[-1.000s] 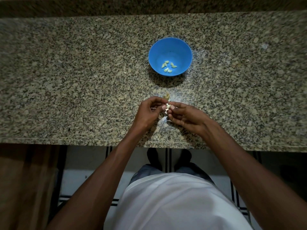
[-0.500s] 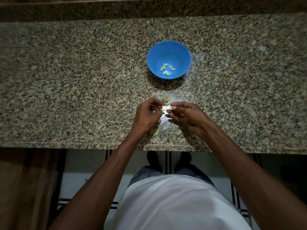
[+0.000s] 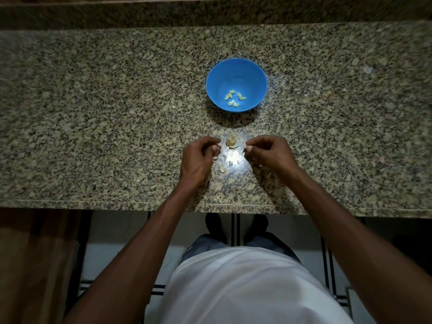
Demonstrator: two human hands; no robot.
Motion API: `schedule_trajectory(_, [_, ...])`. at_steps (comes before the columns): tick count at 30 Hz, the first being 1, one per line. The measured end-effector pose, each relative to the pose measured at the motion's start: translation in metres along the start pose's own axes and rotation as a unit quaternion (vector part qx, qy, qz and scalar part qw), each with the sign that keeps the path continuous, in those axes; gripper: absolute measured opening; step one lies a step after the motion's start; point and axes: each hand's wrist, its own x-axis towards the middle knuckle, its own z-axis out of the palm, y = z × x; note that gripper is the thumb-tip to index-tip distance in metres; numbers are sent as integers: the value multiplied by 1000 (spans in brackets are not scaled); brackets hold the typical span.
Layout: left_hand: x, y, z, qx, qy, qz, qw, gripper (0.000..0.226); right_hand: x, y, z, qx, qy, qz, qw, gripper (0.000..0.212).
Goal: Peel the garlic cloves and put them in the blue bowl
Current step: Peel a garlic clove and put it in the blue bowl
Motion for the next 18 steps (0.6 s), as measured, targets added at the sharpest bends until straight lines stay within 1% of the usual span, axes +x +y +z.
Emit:
schedule_trajectory(2, [2,-1,-1,30,10,6,999,27,5,0,-2,-39,6,-11,999,9])
schedule_trajectory(6, [4,-3,-5,37,43,-9,998,16,17,-8,-7,-93,8,-36,995,8])
schedule_trajectory(8, [3,-3,-7,44,41,-15,998,21,27,-16,-11,-92,21,-42,995,8])
schedule_trajectory(10, [4,-4,-9,48,32,-12,998,26,38,-22,-16,-119,44,-62,990,11])
schedule_trajectory(13, [4,-7,-12,45,20,0,999,21,49,-25,-21,-162,54,-77,982,9])
schedule_trajectory(18, [1,-11,-15,44,26,18,999,19,50,-19,-23,-178,68,-83,978,16])
